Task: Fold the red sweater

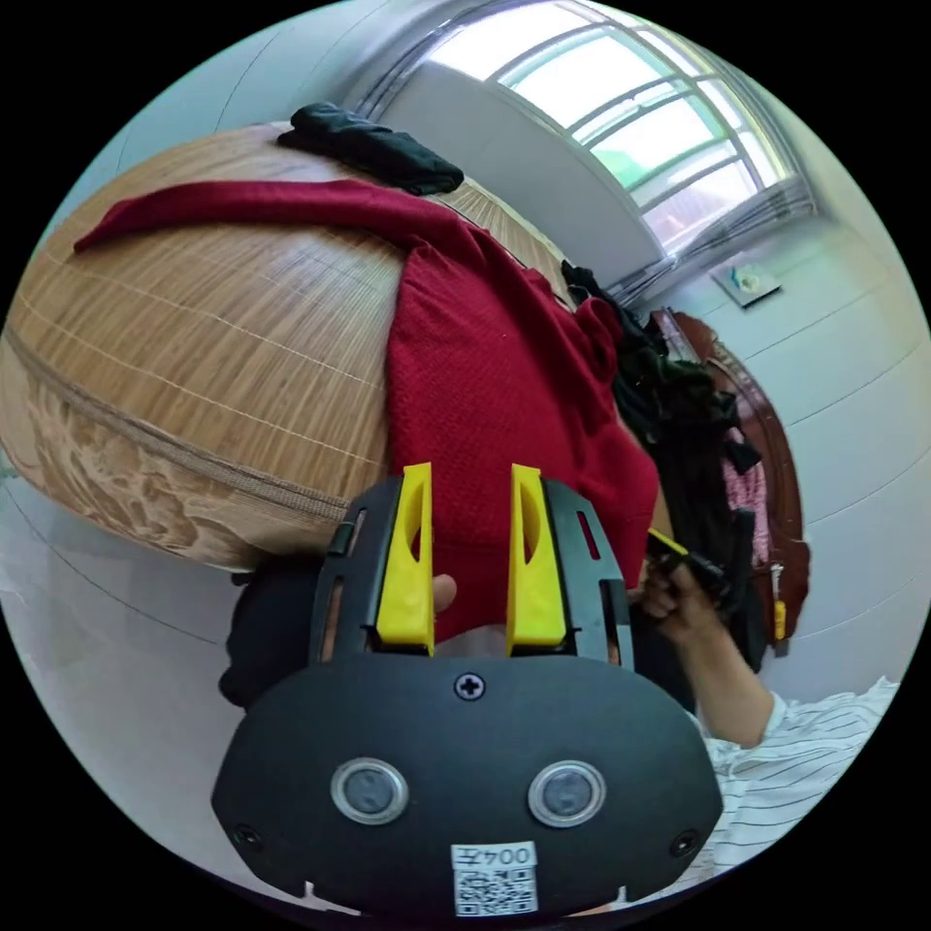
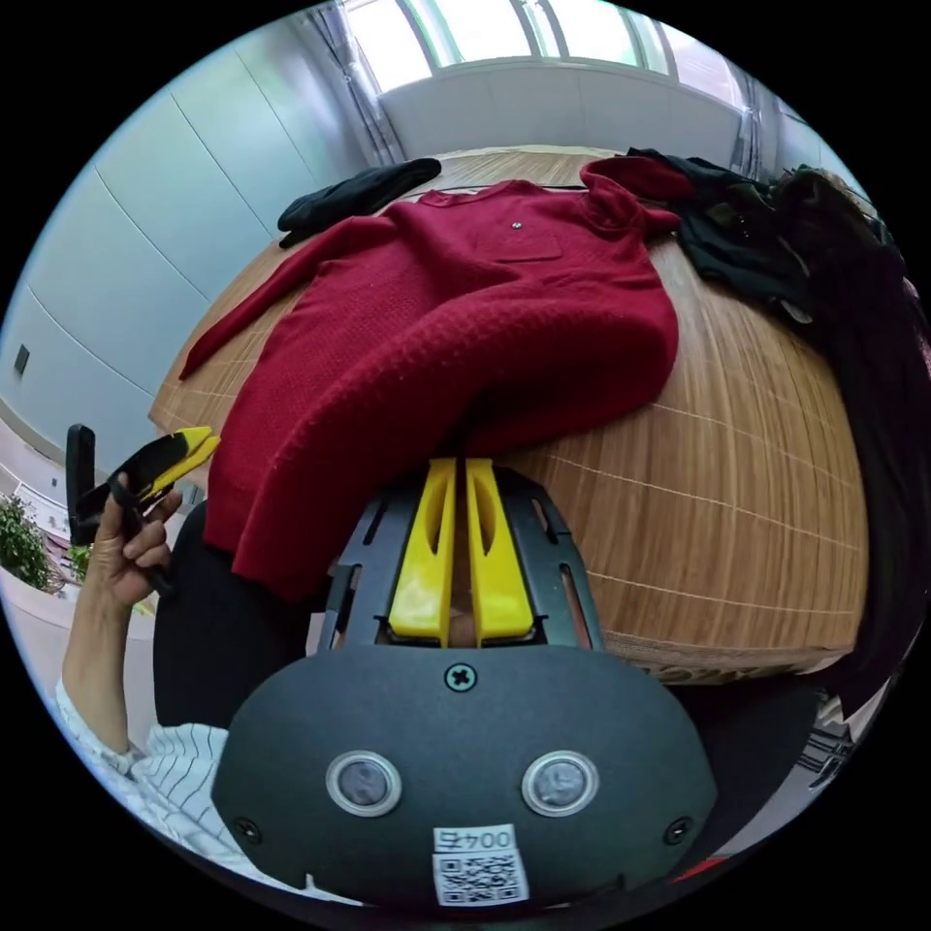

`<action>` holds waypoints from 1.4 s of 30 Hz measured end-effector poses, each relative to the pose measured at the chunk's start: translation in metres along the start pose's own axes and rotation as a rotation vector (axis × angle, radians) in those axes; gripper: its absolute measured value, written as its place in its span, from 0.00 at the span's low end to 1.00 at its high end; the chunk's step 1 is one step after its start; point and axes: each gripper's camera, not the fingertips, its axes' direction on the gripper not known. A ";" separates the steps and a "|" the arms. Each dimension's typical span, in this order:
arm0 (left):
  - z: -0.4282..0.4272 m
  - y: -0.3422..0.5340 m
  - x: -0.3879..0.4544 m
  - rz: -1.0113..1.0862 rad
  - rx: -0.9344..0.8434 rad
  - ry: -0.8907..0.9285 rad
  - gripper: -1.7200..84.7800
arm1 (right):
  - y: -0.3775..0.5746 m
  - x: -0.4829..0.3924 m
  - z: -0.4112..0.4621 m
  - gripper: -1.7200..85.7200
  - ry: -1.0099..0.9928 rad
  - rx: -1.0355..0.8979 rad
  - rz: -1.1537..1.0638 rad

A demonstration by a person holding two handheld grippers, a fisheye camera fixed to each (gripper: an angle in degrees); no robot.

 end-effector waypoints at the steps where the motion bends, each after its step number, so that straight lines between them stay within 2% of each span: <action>1: 0.006 0.003 0.006 0.009 -0.002 -0.018 0.13 | 0.000 0.003 -0.014 0.02 0.018 -0.011 -0.024; 5: 0.026 0.010 0.025 0.031 0.004 -0.048 0.10 | 0.016 0.028 -0.056 0.02 0.177 -0.053 -0.084; 7: 0.042 0.013 0.040 0.054 -0.009 -0.077 0.09 | 0.032 0.050 -0.063 0.02 0.369 -0.127 -0.108; 8: 0.047 0.013 0.044 0.062 -0.016 -0.083 0.08 | 0.035 0.055 -0.061 0.02 0.396 -0.147 -0.118; 12: 0.077 0.017 0.076 0.131 -0.061 -0.162 0.05 | 0.032 0.061 -0.040 0.03 0.328 -0.253 -0.081; 18: 0.124 0.022 0.120 0.248 -0.160 -0.332 0.04 | 0.007 0.011 -0.053 0.04 0.428 -0.273 -0.157; 24: 0.144 0.026 0.126 0.247 -0.179 -0.314 0.03 | 0.003 -0.019 -0.034 0.03 0.538 -0.386 -0.262; 28: 0.155 0.026 0.122 0.245 -0.199 -0.251 0.03 | 0.004 -0.020 -0.077 0.03 0.428 -0.237 -0.170; 32: 0.167 0.029 0.130 0.287 -0.218 -0.277 0.03 | 0.000 -0.039 -0.095 0.03 0.360 -0.146 -0.162; 35: 0.175 0.034 0.134 0.312 -0.220 -0.309 0.04 | 0.002 -0.060 -0.109 0.02 0.587 -0.078 -0.183; 37: 0.178 0.037 0.129 0.301 -0.215 -0.304 0.04 | 0.007 -0.066 -0.143 0.01 0.788 0.089 -0.099; 39: 0.180 0.040 0.124 0.297 -0.212 -0.293 0.04 | 0.012 -0.067 -0.169 0.01 0.821 0.213 -0.058; 41: 0.182 0.042 0.120 0.295 -0.212 -0.287 0.04 | 0.013 -0.067 -0.180 0.01 0.671 0.231 -0.061; 42: 0.184 0.044 0.117 0.296 -0.211 -0.286 0.04 | 0.011 -0.070 -0.172 0.01 0.540 0.170 -0.104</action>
